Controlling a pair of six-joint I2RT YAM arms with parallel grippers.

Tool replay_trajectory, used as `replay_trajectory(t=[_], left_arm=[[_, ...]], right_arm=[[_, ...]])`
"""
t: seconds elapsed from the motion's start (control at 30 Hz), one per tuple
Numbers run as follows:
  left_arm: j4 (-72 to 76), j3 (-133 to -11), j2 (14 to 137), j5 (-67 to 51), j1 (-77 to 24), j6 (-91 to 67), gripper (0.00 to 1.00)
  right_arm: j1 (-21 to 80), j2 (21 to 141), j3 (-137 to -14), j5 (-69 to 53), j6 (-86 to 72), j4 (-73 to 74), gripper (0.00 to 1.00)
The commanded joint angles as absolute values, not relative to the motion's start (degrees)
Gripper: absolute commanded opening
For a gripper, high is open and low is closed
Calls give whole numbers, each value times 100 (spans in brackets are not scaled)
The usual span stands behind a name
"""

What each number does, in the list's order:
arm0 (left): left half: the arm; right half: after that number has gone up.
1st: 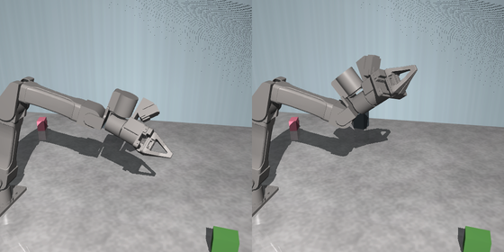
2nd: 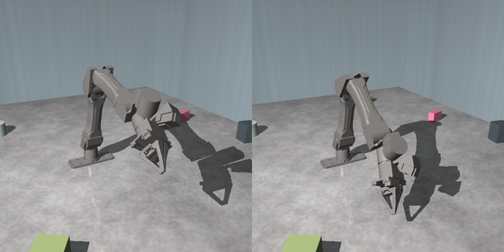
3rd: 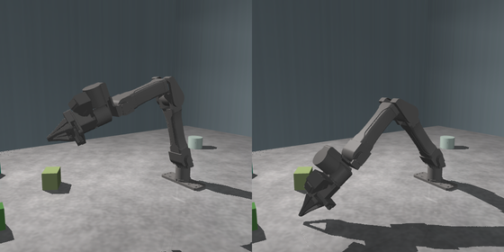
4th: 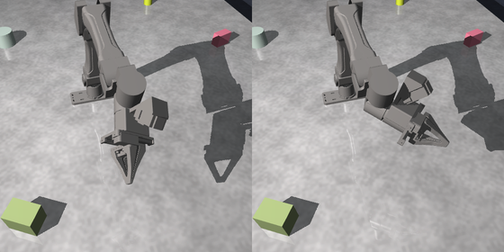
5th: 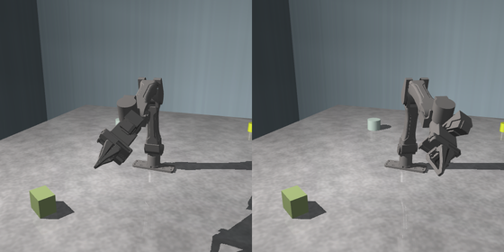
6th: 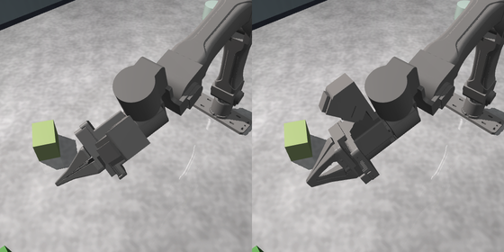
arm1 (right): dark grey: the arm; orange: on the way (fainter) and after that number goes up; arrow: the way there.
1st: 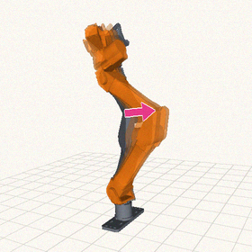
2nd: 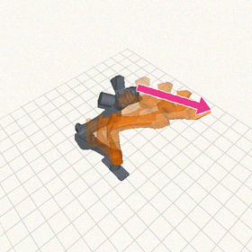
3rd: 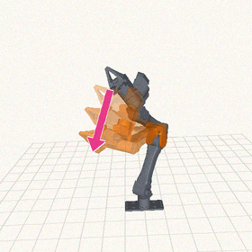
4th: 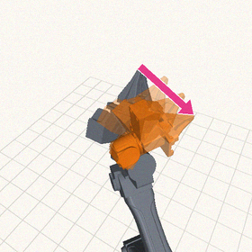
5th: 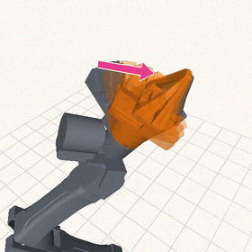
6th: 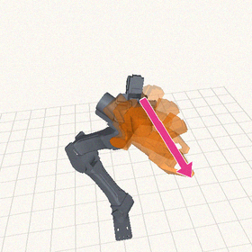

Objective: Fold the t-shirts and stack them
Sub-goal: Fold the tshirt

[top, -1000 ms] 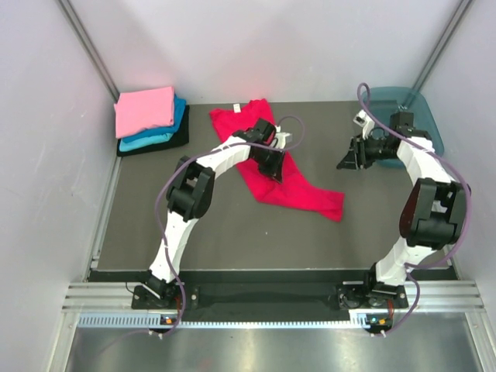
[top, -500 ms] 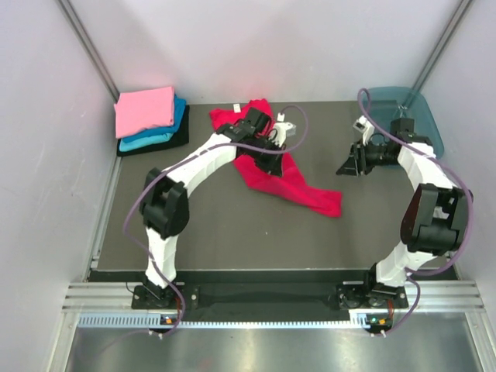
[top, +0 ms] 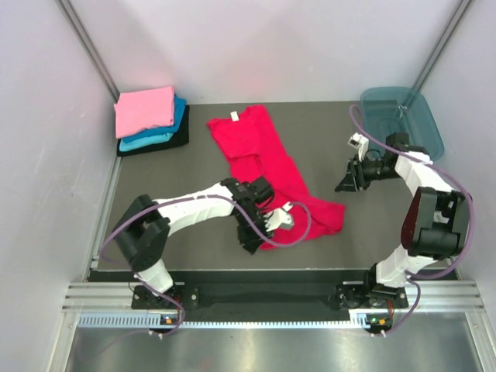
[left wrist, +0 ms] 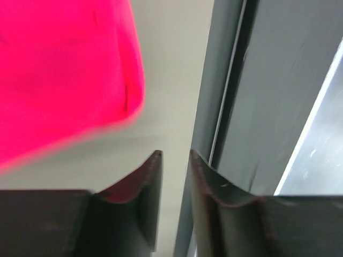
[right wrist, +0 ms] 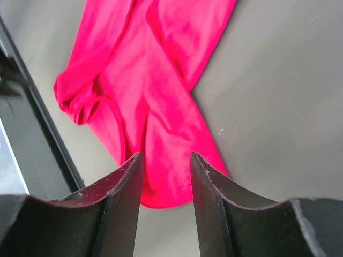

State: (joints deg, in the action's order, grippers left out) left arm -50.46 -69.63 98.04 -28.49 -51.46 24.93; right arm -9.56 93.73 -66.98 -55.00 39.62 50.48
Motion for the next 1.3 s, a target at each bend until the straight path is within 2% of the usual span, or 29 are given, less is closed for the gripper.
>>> replay_trajectory(t=[0.0, 0.07, 0.23, 0.37, 0.53, 0.73, 0.97, 1.13, 1.27], left_arm=[[-5318, -6610, 8757, -2174, -5063, 2892, 35], [-5256, -6530, 8553, -1891, -5054, 2690, 40], [-4975, -7073, 8498, -1213, -4545, 2277, 43], [-5088, -7733, 9034, -1756, -3930, 2030, 44], [-4931, -8120, 9289, -2285, -4060, 1943, 46], [-4422, -8577, 10053, -2188, -3728, 1346, 46], [-4026, -9974, 11494, -2645, -2366, 265, 47], [-3744, -10537, 12277, -2742, -2153, 9, 61], [-3797, -11213, 13165, -2786, -2066, 9, 63]], right_arm=[[-949, 8939, -6574, -5739, 4605, 5326, 41], [-958, 8895, -6513, -5730, 4632, 5344, 41], [-905, 9026, -6574, -5748, 4456, 5204, 41], [-896, 9281, -6636, -5494, 4516, 5308, 41], [-677, 9194, -6601, -5247, 5746, 6387, 41], [243, 8710, -6197, -4764, 6135, 6023, 42], [1018, 9245, -6389, -4913, 5089, 5080, 42], [1405, 9738, -6759, -5036, 5211, 5377, 42], [1967, 10063, -6803, -4896, 5739, 5826, 42]])
